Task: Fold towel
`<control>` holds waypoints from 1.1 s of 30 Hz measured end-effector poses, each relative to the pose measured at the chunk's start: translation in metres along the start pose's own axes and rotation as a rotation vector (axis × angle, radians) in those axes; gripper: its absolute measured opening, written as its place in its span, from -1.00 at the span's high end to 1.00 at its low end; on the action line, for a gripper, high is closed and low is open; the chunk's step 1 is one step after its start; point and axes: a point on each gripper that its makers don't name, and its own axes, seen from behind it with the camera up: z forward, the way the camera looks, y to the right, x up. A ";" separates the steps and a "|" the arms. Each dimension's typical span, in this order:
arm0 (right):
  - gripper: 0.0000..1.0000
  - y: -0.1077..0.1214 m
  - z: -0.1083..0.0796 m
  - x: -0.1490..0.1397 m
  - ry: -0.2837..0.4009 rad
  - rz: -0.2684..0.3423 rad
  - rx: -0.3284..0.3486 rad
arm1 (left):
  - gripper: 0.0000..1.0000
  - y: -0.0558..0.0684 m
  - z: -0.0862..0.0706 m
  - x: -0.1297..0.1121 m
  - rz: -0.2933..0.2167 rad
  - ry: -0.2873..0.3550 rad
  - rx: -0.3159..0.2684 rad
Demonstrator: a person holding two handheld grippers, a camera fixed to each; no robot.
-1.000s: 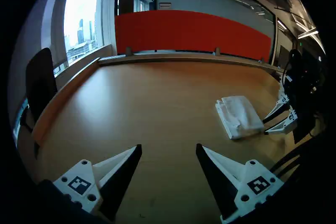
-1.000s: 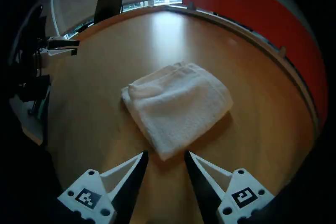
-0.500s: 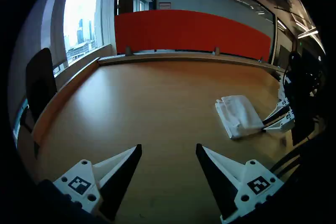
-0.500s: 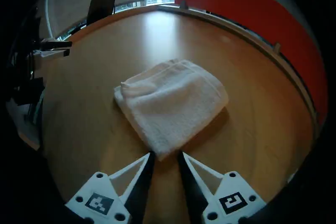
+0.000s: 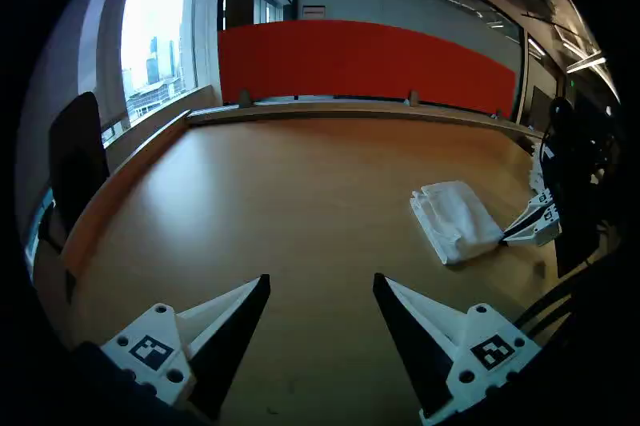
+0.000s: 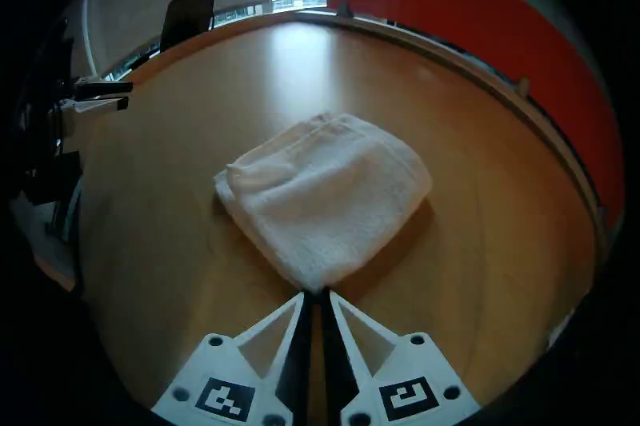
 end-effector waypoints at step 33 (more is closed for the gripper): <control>0.89 0.040 -0.088 0.165 0.148 -0.095 -0.052 | -0.91 0.009 0.002 0.021 -0.017 0.031 -0.030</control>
